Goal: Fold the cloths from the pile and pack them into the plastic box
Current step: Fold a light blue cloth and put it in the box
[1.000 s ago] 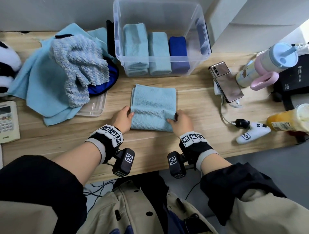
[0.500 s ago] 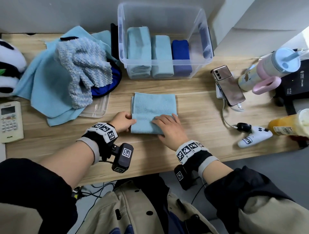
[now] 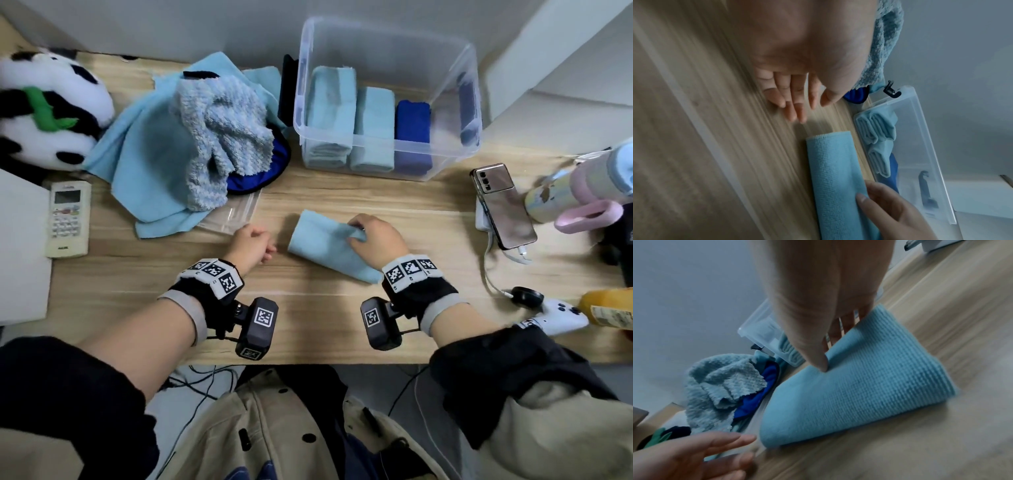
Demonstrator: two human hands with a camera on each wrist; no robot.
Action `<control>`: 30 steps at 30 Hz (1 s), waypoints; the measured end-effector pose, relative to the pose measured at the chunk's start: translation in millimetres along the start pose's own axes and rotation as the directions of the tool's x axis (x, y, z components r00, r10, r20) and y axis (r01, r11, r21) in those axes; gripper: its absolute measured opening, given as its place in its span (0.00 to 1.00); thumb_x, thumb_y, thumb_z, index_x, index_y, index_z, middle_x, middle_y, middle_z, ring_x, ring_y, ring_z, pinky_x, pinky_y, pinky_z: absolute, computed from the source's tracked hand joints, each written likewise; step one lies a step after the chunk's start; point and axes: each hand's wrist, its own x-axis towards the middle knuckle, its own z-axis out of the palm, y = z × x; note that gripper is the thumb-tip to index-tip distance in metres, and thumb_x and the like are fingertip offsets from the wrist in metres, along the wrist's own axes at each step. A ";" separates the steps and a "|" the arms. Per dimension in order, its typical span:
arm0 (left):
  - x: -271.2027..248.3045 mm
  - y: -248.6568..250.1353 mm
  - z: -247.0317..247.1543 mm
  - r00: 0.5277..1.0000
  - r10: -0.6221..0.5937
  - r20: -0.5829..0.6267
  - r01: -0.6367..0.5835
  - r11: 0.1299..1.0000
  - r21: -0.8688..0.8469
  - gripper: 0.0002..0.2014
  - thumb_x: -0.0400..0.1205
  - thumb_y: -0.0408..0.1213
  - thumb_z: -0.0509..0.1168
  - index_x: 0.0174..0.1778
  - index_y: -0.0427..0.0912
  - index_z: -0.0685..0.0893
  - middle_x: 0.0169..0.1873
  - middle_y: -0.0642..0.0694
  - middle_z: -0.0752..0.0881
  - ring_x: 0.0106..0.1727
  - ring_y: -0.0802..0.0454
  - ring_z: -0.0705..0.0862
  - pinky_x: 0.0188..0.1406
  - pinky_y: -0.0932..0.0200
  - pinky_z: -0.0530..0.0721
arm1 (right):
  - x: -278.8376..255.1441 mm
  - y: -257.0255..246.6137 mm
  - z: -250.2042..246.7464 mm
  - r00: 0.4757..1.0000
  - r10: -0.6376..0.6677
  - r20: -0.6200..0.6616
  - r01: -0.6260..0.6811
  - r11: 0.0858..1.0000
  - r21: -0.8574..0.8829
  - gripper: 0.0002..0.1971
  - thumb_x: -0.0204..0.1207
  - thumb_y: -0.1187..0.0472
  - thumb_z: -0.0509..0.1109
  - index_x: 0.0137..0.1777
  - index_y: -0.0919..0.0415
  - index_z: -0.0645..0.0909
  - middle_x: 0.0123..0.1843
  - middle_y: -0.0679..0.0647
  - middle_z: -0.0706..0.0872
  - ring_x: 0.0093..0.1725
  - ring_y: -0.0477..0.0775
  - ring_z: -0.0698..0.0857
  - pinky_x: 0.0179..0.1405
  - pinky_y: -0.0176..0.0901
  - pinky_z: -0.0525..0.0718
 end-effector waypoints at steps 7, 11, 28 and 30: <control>-15.2 2.5 9.2 0.950 -0.212 0.227 0.215 0.977 0.015 0.12 0.85 0.38 0.51 0.54 0.36 0.76 0.35 0.41 0.85 0.23 0.56 0.85 0.27 0.67 0.80 | 4.6 4.9 6.4 0.996 0.092 -0.020 -0.091 0.994 0.052 0.16 0.74 0.57 0.68 0.61 0.55 0.80 0.61 0.56 0.84 0.61 0.59 0.82 0.58 0.44 0.78; -20.7 2.7 14.6 0.911 -0.254 0.325 0.283 0.958 -0.045 0.19 0.85 0.43 0.55 0.63 0.31 0.76 0.40 0.38 0.86 0.39 0.46 0.86 0.38 0.60 0.86 | -3.8 3.0 9.7 0.977 0.191 0.094 -0.206 0.958 0.201 0.17 0.72 0.57 0.73 0.60 0.60 0.81 0.50 0.54 0.86 0.53 0.54 0.83 0.49 0.40 0.75; -49.1 65.7 29.3 0.874 0.118 0.472 0.007 0.967 -0.254 0.21 0.77 0.21 0.66 0.59 0.48 0.71 0.51 0.49 0.85 0.50 0.53 0.84 0.52 0.56 0.82 | -35.6 -7.8 -18.5 0.948 0.093 0.305 -0.310 0.498 0.810 0.21 0.78 0.46 0.66 0.65 0.57 0.75 0.61 0.53 0.85 0.57 0.51 0.84 0.63 0.48 0.81; -50.2 87.9 27.1 0.867 0.183 0.464 -0.040 0.953 -0.301 0.20 0.77 0.21 0.65 0.58 0.47 0.72 0.52 0.48 0.85 0.51 0.52 0.84 0.54 0.55 0.82 | -34.3 -13.1 -36.2 0.966 0.010 0.258 -0.241 0.397 0.885 0.16 0.81 0.53 0.64 0.66 0.57 0.75 0.60 0.53 0.85 0.56 0.51 0.85 0.59 0.46 0.82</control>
